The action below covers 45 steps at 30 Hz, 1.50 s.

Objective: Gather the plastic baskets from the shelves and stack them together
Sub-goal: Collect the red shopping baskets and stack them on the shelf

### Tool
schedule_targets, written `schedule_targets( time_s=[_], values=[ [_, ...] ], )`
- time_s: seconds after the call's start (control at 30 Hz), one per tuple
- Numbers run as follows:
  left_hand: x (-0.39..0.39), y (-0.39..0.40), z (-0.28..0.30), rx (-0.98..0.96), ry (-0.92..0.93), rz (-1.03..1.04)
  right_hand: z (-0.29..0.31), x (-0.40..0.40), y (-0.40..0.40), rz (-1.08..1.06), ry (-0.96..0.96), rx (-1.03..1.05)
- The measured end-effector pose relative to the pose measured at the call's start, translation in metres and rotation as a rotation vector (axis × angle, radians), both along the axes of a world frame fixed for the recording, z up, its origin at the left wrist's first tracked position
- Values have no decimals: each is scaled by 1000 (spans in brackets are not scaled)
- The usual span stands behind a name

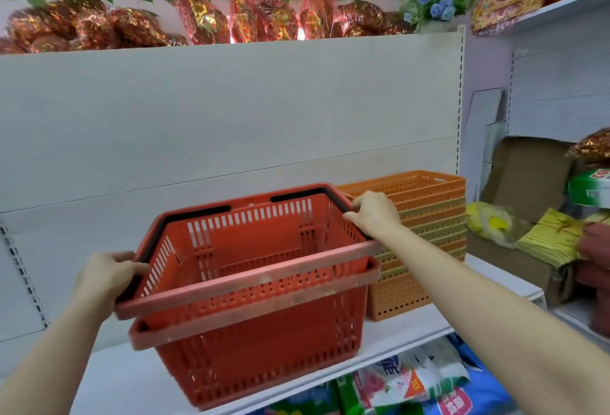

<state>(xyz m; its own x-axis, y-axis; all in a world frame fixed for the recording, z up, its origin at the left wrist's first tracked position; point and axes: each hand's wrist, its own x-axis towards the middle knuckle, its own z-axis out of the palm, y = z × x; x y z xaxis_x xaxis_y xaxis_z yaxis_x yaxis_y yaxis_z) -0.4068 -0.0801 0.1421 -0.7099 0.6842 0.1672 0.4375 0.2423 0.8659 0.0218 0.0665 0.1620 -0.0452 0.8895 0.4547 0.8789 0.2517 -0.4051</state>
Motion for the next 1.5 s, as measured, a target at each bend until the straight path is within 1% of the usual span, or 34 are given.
schedule_targets(
  time_s=[0.03, 0.1, 0.17, 0.2, 0.23, 0.3, 0.33, 0.37, 0.5, 0.6, 0.73, 0.8, 0.87, 0.93, 1.0, 1.07, 1.13, 1.33, 1.5],
  values=[
    [4, -5, 4, 6, 33, -15, -8, 3, -12, 0, 28, 60],
    [18, -20, 5, -26, 191, -41, -33, 8, -36, 60, 116, 218],
    [42, -39, -8, -35, 371, -169, -62, 15, -56, 246, 209, 288],
    [53, -47, -21, -40, 452, -261, -77, 18, -61, 336, 191, 284],
    [61, -53, -36, -60, 559, -316, -91, 22, -60, 392, 123, 283],
    [70, -58, -66, -115, 870, -289, -110, 26, -54, 428, -29, 328],
    [73, -59, -78, -131, 974, -266, -114, 26, -51, 426, -82, 361],
    [76, -60, -86, -115, 1025, -245, -117, 26, -47, 418, -113, 383],
    [83, -53, -90, -44, 1050, -147, -117, 22, -38, 355, -148, 374],
    [84, -51, -91, -71, 1048, -151, -118, 20, -37, 330, -165, 366],
    [83, -54, -94, -61, 1092, -118, -121, 20, -41, 311, -164, 355],
    [81, -60, -94, -51, 1100, -90, -118, 18, -47, 304, -192, 410],
    [79, -75, -97, -53, 1108, -60, -117, 10, -60, 312, -160, 501],
    [76, -98, -103, -56, 1117, -12, -118, -3, -79, 364, -80, 589],
    [74, -125, -112, -59, 1143, 36, -123, -19, -99, 434, -48, 653],
    [70, -151, -123, -68, 1157, 89, -133, -38, -119, 499, -38, 677],
    [70, -180, -135, -124, 1133, 120, -147, -56, -140, 563, -22, 675],
    [64, -271, -178, -279, 1100, 162, -201, -104, -216, 770, -14, 523],
    [36, -337, -206, -420, 1034, 254, -232, -154, -268, 885, -11, 417]
  ],
)
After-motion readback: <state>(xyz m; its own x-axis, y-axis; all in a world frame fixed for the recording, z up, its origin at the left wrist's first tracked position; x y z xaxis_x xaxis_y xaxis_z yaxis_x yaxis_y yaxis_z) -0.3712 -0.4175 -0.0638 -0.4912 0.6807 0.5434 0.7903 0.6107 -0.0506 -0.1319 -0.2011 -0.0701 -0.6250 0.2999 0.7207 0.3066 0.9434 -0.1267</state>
